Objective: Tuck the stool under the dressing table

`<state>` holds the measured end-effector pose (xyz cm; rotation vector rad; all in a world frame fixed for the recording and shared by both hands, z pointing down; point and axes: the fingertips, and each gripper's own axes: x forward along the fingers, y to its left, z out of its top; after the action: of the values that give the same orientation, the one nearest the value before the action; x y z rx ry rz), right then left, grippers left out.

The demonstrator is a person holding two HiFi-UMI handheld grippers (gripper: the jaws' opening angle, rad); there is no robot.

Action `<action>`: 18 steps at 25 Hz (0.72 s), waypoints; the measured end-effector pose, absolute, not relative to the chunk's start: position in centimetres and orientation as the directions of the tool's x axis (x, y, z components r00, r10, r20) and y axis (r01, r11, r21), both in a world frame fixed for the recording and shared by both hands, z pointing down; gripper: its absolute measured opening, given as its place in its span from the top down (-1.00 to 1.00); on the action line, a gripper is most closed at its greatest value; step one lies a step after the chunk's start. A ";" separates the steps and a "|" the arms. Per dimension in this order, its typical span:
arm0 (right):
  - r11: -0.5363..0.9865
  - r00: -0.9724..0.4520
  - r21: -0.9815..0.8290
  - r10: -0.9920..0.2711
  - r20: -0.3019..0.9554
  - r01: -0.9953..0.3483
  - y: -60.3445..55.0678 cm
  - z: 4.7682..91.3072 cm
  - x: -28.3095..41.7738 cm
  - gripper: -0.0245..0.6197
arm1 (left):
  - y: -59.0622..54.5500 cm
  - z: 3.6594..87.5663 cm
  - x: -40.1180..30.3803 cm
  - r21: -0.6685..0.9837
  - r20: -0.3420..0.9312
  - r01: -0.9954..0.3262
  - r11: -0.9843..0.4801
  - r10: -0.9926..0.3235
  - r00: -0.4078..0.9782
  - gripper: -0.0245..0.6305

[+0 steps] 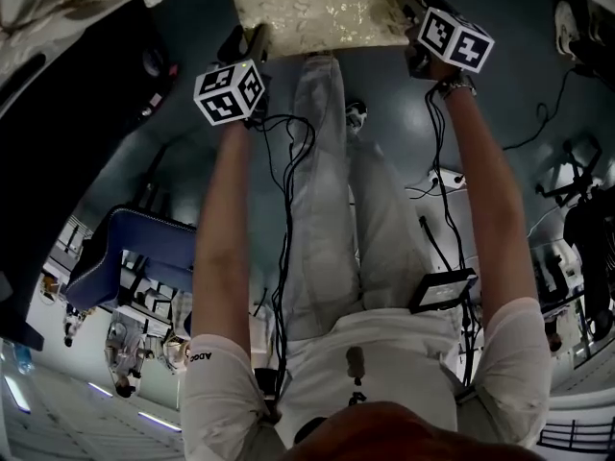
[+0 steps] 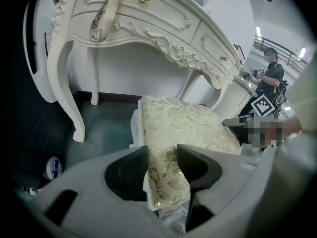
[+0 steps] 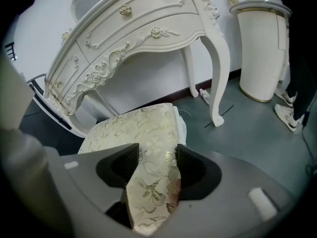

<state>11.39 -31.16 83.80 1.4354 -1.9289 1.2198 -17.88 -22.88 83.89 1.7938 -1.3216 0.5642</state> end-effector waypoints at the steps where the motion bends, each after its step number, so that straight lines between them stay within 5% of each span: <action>1: 0.076 -0.363 -0.384 -0.535 0.763 -0.920 -32.0 83.7 11.1 0.15 | -23.6 83.9 -18.1 0.348 0.744 -0.931 -0.112 -0.570 0.347 0.34; 18: 0.125 -0.392 -0.401 -0.592 0.704 -0.908 -43.7 83.2 8.0 0.16 | -34.3 83.6 -21.2 0.333 0.684 -0.940 -0.072 -0.668 0.293 0.34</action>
<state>7.99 -43.74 83.22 1.4520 -2.0363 1.1590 -21.17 -34.28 83.63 1.8140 -1.4482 0.4599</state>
